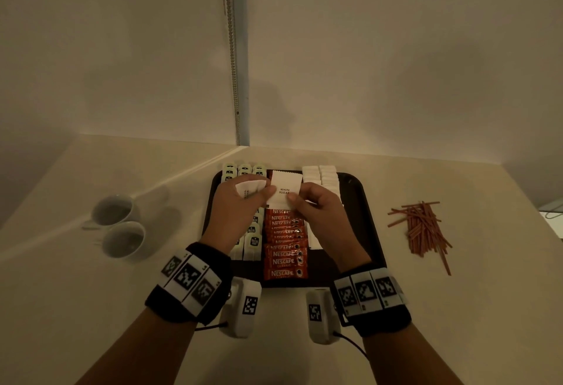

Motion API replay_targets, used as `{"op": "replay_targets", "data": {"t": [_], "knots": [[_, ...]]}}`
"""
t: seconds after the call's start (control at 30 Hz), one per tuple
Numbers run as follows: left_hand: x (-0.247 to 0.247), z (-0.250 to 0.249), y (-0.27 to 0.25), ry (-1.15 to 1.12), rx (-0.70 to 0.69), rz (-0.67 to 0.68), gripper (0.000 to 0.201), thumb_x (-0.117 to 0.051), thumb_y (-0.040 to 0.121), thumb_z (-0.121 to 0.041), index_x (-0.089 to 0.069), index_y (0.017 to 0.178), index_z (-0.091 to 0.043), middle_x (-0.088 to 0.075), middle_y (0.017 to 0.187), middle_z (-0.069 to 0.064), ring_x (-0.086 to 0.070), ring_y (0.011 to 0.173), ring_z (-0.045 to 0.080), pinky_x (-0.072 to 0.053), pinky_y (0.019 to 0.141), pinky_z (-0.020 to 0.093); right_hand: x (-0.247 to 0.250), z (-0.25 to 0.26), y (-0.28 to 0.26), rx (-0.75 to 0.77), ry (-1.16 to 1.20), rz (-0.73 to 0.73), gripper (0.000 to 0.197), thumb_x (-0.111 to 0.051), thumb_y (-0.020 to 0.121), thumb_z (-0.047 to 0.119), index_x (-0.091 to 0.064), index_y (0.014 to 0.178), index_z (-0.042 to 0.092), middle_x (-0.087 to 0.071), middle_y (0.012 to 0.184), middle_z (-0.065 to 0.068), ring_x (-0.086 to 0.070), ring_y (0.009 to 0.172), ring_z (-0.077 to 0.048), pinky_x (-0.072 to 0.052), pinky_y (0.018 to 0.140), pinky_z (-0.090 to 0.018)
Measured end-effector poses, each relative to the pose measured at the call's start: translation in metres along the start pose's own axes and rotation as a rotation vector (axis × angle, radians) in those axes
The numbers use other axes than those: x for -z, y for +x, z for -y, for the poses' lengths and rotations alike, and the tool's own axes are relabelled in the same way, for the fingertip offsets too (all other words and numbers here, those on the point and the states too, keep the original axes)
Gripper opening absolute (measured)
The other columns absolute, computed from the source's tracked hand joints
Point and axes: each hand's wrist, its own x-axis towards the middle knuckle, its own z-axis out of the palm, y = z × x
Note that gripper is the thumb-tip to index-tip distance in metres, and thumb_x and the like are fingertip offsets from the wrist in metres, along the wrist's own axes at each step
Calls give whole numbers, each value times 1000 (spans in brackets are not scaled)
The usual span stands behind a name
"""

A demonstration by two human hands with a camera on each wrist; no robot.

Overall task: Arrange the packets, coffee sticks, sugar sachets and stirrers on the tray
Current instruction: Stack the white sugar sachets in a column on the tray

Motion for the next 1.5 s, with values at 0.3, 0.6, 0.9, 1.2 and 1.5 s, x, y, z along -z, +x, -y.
{"op": "replay_targets", "data": {"t": [0.3, 0.6, 0.9, 1.2, 1.5], "knots": [[17, 14, -4, -492, 404, -41, 14, -39, 99, -9, -53, 100, -11, -73, 92, 15, -69, 90, 30, -58, 61, 29, 74, -59, 5, -151, -339, -261, 16, -55, 92, 9, -63, 106, 4, -66, 102, -9, -63, 83, -12, -53, 68, -15], [23, 19, -1, -522, 422, -98, 11, -51, 96, -8, -62, 94, -9, -60, 111, 13, -60, 99, 25, -58, 60, 21, 85, -133, -5, -436, -655, -267, 19, -64, 87, 16, -58, 105, 12, -62, 111, -8, -56, 95, -14, -49, 82, -26], [23, 19, 0, -673, 533, -118, 18, -47, 98, -20, -57, 93, -7, -60, 110, 18, -57, 102, 33, -59, 63, 32, 72, -138, 3, -402, -732, -323, 20, -68, 84, 12, -59, 100, 4, -63, 105, -12, -58, 95, -19, -44, 82, -24], [20, 21, 2, -435, 452, -76, 10, -49, 96, -3, -57, 102, -2, -55, 117, 15, -55, 112, 33, -60, 68, 26, 50, -105, 4, -211, -657, -286, 21, -67, 85, 27, -58, 95, 11, -62, 88, 1, -58, 79, -10, -45, 68, -16], [4, 16, -4, -262, 288, 7, 7, -58, 91, -9, -63, 96, -10, -70, 91, 0, -68, 81, 8, -56, 68, 21, -11, -7, 12, 67, -84, 10, 10, -58, 91, 21, -65, 90, 14, -66, 90, -6, -64, 83, -22, -55, 71, -31]]}}
